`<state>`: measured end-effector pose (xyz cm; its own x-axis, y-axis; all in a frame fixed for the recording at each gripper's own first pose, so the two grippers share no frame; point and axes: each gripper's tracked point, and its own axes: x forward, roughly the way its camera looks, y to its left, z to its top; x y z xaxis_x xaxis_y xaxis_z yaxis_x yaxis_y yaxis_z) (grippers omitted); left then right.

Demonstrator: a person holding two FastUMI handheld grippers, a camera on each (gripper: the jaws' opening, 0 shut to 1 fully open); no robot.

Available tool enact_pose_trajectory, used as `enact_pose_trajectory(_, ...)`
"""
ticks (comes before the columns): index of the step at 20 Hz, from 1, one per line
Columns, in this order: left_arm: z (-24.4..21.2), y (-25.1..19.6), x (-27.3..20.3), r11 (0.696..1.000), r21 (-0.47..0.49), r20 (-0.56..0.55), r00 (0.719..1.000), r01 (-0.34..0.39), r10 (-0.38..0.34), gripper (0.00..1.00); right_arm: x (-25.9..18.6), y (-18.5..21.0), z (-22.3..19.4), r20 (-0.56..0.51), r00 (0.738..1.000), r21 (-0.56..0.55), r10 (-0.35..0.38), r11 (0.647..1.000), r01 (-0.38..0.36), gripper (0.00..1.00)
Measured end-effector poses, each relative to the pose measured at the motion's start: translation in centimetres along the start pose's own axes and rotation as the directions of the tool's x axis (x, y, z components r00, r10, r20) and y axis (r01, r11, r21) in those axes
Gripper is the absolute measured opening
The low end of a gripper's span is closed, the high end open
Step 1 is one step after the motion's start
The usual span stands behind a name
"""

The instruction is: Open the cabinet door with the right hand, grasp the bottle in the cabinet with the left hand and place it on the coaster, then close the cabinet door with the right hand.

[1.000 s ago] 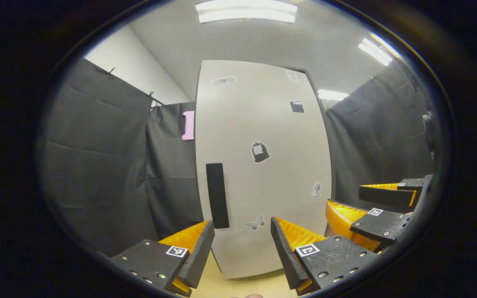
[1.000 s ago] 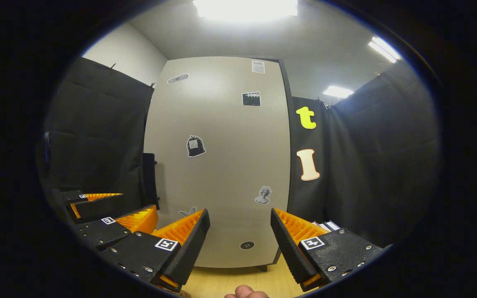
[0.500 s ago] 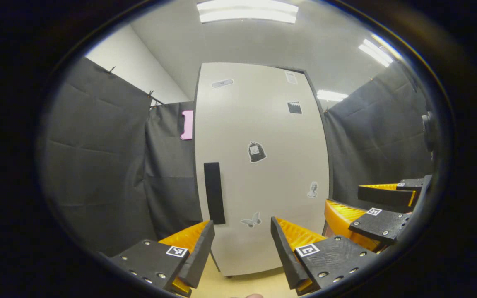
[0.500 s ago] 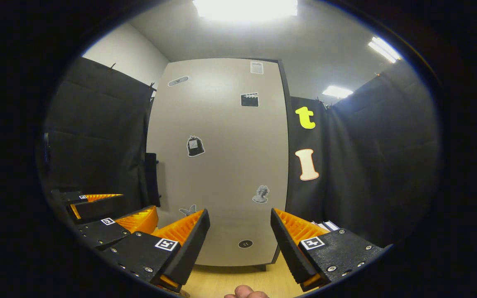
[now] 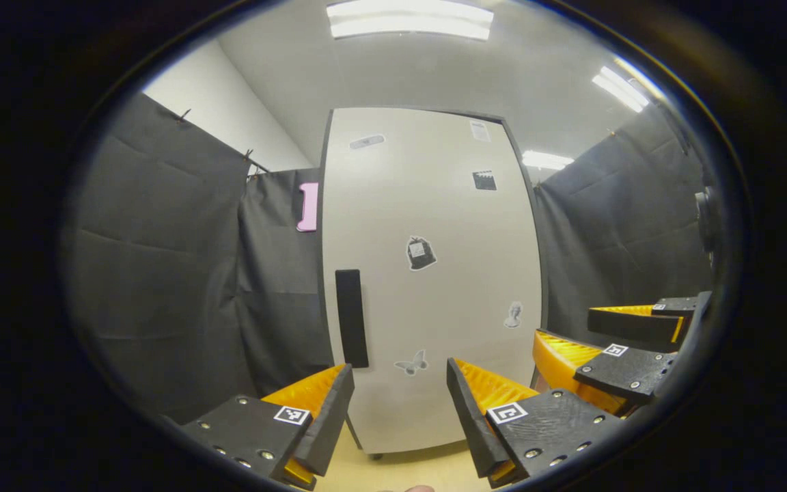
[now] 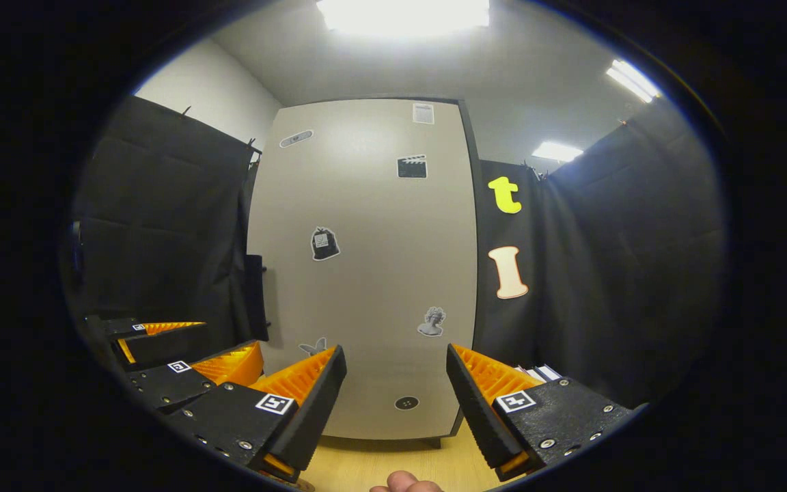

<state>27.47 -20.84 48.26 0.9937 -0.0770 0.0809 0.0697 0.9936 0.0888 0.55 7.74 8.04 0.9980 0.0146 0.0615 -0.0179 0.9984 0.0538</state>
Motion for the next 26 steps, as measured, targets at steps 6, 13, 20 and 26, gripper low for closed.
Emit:
enact_pose_trajectory(6, -0.1, 0.2, 0.3, 1.000, -0.022, -0.002, 1.000, 0.003, -0.003, 0.78, 0.2, -0.2, 0.3, 0.005, 1.000, 0.010, -0.002, 1.000, 0.002, 0.92)
enact_pose_trajectory(13, 0.2, 1.1, 0.6, 0.999, -0.040, 0.000, 1.000, -0.013, 0.013, 0.78, 0.8, -0.1, -0.5, -0.030, 1.000, 0.038, 0.003, 0.999, -0.002, 0.92)
enact_pose_trajectory(20, 0.1, 2.1, 1.1, 0.998, -0.058, -0.002, 1.000, -0.016, 0.016, 0.79, 0.9, -0.2, -1.0, -0.050, 0.999, 0.061, -0.003, 0.998, 0.006, 0.92)
enact_pose_trajectory(26, 0.0, 2.2, 0.8, 0.998, -0.051, -0.002, 1.000, -0.026, 0.026, 0.78, 0.8, -0.2, -0.7, -0.044, 0.999, 0.069, -0.001, 0.998, 0.004, 0.92)
